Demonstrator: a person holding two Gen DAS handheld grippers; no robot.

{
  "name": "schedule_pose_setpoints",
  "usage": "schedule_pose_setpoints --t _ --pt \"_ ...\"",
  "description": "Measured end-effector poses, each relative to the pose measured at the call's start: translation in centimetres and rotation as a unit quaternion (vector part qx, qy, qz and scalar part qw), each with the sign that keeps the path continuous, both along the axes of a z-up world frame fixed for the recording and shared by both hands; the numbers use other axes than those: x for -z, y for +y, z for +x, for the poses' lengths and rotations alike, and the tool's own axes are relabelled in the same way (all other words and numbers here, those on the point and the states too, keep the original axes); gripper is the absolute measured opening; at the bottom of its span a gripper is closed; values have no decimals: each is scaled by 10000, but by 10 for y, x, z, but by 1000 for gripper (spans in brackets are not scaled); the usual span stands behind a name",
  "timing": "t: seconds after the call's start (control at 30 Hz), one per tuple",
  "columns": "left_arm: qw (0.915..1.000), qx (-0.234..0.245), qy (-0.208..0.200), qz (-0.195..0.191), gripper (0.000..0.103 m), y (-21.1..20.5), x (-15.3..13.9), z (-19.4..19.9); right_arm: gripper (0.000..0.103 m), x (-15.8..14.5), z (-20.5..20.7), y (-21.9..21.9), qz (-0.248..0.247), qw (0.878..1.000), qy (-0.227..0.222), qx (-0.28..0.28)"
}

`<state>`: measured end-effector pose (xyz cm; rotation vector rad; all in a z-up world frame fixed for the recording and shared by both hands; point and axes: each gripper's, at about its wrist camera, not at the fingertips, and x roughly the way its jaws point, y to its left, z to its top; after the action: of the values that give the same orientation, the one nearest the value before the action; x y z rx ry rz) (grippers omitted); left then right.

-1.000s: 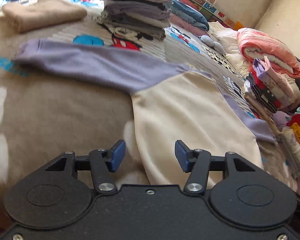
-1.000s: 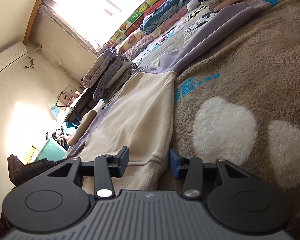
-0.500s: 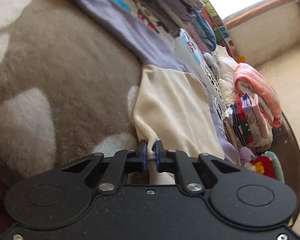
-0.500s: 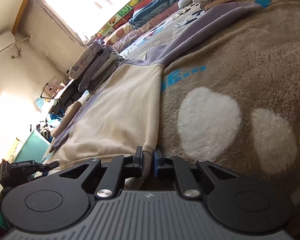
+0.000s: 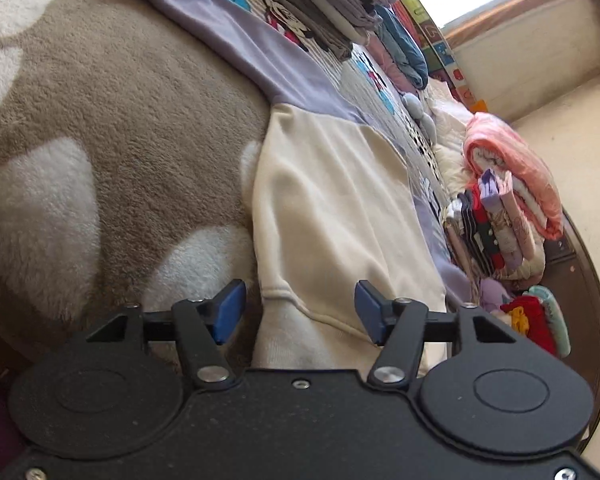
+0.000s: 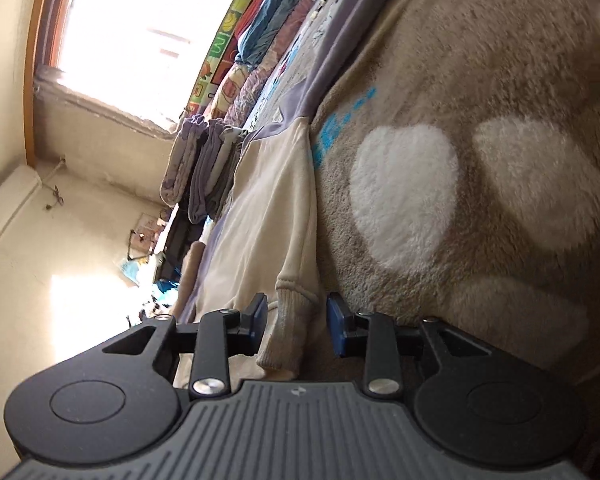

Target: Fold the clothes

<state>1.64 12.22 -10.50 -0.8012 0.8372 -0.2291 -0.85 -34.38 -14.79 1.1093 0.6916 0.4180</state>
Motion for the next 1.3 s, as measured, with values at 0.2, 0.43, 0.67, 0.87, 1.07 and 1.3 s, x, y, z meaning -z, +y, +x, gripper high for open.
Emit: schedule_pose_setpoints --t 0.2,0.43,0.67,0.87,1.07,1.3 --pt "9988 93 -203 443 4 -12 -5 -4 11 -27 -8 9 -426 9970 -621 -148" --pt "9997 -197 154 47 4 6 11 0 12 -34 -9 29 -1976 9766 -343 -770" --pt "9998 -87 -2 152 12 5 1 -1 35 -71 -32 26 -2530 9612 -1090 -143" --pt "9896 -202 -679 1251 34 -4 -33 -16 33 -107 -56 102 -4866 8267 -2405 -1481" --pt "9348 1303 -1555 2916 41 -62 -57 -38 31 -81 -69 164 -6736 6622 -2353 -2290" --pt "8287 2513 -2031 4570 42 -120 -29 -57 31 -75 -68 161 -7105 6326 -2247 -2112"
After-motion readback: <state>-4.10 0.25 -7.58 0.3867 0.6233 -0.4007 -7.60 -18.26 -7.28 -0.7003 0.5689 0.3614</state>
